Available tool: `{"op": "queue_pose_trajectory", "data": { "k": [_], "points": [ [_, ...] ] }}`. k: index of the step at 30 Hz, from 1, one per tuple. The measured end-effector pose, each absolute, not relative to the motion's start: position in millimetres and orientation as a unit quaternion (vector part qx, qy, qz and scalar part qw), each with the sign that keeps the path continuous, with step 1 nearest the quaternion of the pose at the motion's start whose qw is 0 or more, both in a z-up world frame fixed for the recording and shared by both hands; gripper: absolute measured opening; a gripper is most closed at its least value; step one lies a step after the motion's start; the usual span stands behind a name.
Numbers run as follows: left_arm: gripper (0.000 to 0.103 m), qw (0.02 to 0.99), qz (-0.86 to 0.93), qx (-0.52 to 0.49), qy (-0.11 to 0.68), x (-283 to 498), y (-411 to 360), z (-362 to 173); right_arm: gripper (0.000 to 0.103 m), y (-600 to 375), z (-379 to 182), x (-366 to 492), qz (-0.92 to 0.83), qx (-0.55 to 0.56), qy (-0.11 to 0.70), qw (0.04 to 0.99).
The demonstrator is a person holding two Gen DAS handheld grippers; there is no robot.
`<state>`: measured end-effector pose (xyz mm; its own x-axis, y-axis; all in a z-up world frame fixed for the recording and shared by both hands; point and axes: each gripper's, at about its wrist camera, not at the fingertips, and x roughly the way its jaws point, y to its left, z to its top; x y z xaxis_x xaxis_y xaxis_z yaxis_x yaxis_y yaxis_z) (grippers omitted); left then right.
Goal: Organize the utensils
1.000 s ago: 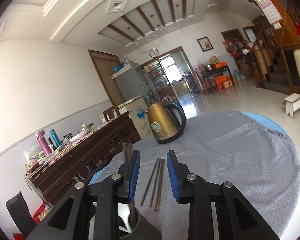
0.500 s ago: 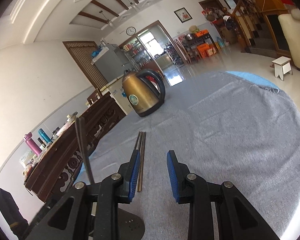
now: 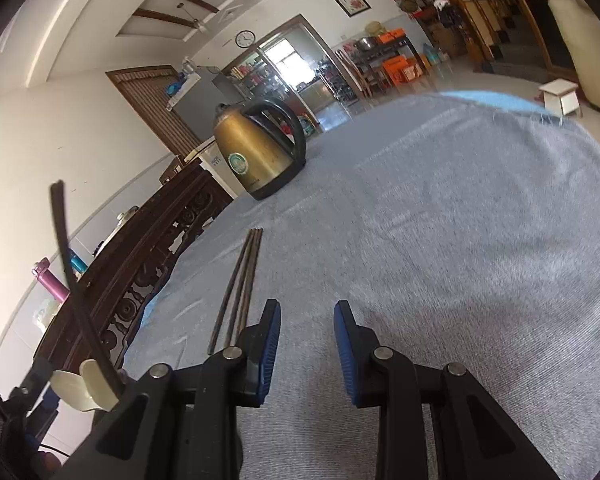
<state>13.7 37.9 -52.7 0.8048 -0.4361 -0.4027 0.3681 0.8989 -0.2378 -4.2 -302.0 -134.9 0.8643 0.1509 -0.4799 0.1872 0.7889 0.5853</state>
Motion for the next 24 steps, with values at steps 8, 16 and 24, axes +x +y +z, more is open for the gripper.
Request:
{"op": "queue_pose_trajectory", "data": {
  "k": [8, 16, 24],
  "points": [
    [0.079, 0.943, -0.233, -0.053, 0.232, 11.8, 17.6, -36.9, 0.030, -311.7, -147.1, -1.9, 0.009, 0.353, 0.256, 0.900],
    [0.079, 0.945, -0.225, -0.026, 0.238, 3.7, 6.0, -12.7, 0.030, -319.1, -146.2, -9.5, 0.011, 0.367, 0.231, 0.901],
    [0.079, 0.943, -0.208, -0.024, 0.258, -2.7, 16.6, 8.1, 0.030, -313.9, -140.6, -7.2, 0.018, 0.350, 0.231, 0.907]
  ]
}}
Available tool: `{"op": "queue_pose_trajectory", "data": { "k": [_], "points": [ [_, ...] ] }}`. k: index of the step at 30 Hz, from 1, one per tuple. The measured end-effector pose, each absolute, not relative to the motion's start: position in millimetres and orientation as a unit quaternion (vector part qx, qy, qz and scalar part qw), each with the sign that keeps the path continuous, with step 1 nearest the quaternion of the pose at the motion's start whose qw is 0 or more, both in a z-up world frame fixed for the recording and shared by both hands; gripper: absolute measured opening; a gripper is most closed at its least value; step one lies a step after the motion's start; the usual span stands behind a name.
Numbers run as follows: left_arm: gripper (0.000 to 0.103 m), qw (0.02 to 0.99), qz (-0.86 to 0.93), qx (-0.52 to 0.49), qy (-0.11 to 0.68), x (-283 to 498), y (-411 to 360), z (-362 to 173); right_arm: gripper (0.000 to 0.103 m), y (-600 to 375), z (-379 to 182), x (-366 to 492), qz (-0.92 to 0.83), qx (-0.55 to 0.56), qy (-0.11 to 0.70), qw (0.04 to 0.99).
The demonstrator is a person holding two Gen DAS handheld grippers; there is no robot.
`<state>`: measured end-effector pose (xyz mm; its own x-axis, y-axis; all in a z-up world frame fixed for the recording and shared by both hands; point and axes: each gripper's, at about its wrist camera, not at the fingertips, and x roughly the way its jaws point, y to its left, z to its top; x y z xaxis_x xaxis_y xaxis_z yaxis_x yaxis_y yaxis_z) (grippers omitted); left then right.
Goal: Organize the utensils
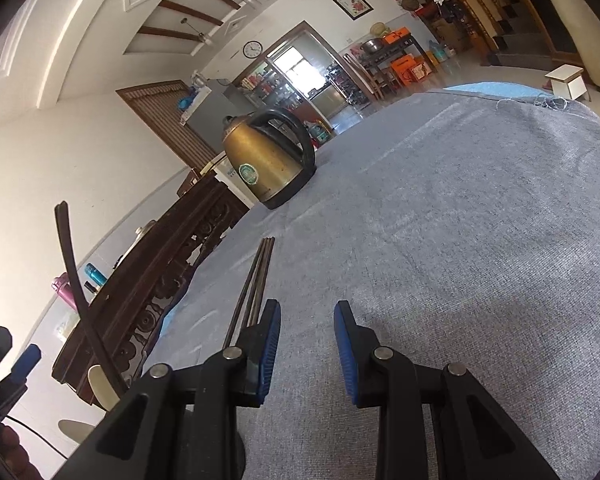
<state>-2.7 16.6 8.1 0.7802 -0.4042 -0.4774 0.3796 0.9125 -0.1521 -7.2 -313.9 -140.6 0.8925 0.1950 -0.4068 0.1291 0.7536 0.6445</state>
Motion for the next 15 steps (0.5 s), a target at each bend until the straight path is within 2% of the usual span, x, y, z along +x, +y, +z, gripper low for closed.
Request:
{"op": "queue_pose_trajectory", "data": {
  "k": [15],
  "points": [
    [0.079, 0.946, -0.140, -0.046, 0.288, 0.1, 62.6, 5.8, 0.030, -309.8, -142.4, 3.6, 0.019, 0.342, 0.250, 0.905]
  ]
}}
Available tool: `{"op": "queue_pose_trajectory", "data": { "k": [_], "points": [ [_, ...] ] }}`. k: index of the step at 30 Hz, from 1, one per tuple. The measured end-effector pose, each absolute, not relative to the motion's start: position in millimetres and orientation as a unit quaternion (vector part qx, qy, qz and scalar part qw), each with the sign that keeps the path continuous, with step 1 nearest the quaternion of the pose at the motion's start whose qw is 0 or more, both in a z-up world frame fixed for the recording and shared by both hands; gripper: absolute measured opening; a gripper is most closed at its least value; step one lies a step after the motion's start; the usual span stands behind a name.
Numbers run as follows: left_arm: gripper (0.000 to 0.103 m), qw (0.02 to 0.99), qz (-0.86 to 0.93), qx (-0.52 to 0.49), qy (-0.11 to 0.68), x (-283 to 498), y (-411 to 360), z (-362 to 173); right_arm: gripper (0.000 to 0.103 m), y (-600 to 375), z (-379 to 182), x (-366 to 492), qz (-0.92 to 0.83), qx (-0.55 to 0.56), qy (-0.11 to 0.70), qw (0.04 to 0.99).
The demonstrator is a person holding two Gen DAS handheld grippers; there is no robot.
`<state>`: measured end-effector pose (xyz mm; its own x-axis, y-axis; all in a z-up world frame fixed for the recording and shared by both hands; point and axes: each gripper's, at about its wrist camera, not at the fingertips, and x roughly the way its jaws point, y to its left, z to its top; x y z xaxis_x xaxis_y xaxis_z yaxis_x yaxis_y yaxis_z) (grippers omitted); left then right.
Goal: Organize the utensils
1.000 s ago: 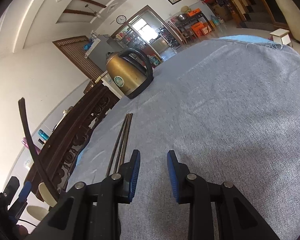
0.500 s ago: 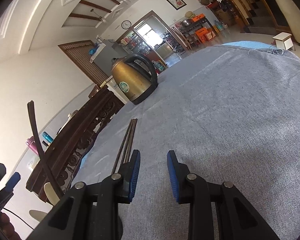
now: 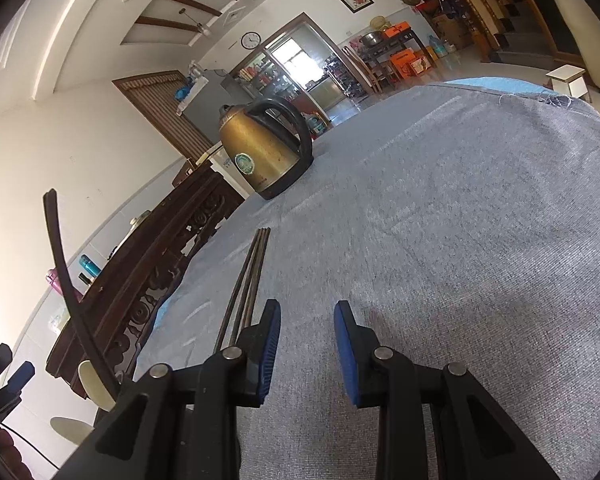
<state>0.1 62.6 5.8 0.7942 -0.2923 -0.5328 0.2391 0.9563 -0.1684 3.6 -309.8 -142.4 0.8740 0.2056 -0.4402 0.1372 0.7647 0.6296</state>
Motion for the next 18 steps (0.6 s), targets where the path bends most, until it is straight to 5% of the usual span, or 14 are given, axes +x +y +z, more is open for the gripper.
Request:
{"op": "queue_pose_trajectory", "data": {
  "k": [18],
  "points": [
    [0.079, 0.942, -0.105, -0.038, 0.316, -1.9, 97.0, -11.5, 0.030, -308.9, -149.7, 7.8, -0.002, 0.343, 0.274, 0.899]
  ]
}}
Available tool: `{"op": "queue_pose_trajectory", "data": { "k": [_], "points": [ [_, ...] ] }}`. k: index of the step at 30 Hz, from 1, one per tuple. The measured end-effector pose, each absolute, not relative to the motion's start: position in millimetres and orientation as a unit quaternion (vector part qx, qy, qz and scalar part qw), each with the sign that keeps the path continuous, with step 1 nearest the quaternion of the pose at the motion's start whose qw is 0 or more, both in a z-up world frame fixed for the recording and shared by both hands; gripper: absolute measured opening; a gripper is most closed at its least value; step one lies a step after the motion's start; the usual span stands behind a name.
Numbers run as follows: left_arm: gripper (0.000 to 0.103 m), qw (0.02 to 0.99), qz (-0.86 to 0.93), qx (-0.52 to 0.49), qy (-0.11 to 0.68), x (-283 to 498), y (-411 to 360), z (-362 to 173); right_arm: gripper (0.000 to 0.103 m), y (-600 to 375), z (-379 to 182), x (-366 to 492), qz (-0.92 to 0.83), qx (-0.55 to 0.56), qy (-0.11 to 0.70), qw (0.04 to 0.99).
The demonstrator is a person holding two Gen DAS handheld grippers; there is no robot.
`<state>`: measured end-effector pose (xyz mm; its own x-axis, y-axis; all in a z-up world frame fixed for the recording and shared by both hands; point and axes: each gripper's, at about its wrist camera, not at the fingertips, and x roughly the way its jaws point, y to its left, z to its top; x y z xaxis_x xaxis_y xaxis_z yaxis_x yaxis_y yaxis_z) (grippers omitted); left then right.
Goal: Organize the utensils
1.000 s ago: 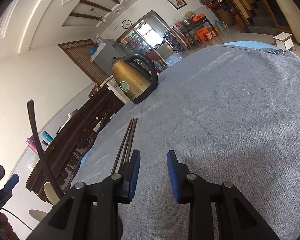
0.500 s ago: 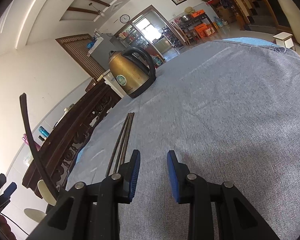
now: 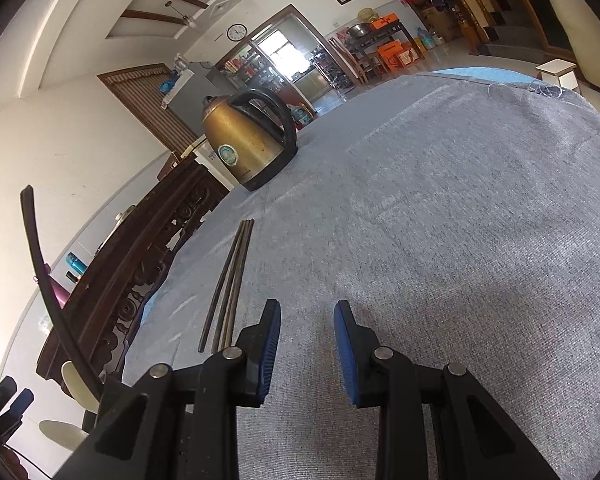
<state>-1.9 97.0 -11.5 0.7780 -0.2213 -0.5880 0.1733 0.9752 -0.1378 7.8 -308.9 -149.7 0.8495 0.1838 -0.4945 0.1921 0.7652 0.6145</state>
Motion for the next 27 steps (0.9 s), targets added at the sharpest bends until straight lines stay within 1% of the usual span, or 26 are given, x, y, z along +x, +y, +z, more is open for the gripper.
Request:
{"op": "queue_pose_trajectory", "data": {
  "k": [6, 13, 18, 24, 27],
  "points": [
    [0.079, 0.936, -0.096, -0.031, 0.337, 16.5, 105.4, -30.0, 0.030, -306.7, -150.8, 10.9, -0.004, 0.338, 0.288, 0.896],
    [0.079, 0.914, -0.095, -0.038, 0.393, 72.3, 98.7, -66.3, 0.030, -300.1, -151.8, 19.4, 0.014, 0.326, 0.315, 0.891],
    [0.079, 0.911, -0.122, -0.015, 0.394, 110.8, 72.5, -72.6, 0.030, -298.0, -150.2, 34.1, 0.024, 0.323, 0.330, 0.887],
    [0.079, 0.905, -0.151, 0.030, 0.396, 158.2, 25.7, -82.2, 0.030, -299.6, -141.6, 54.5, 0.025, 0.319, 0.323, 0.891],
    [0.079, 0.896, -0.181, 0.034, 0.404, 174.8, 3.6, -87.6, 0.030, -304.2, -136.8, 64.7, 0.021, 0.324, 0.317, 0.891]
  ]
}}
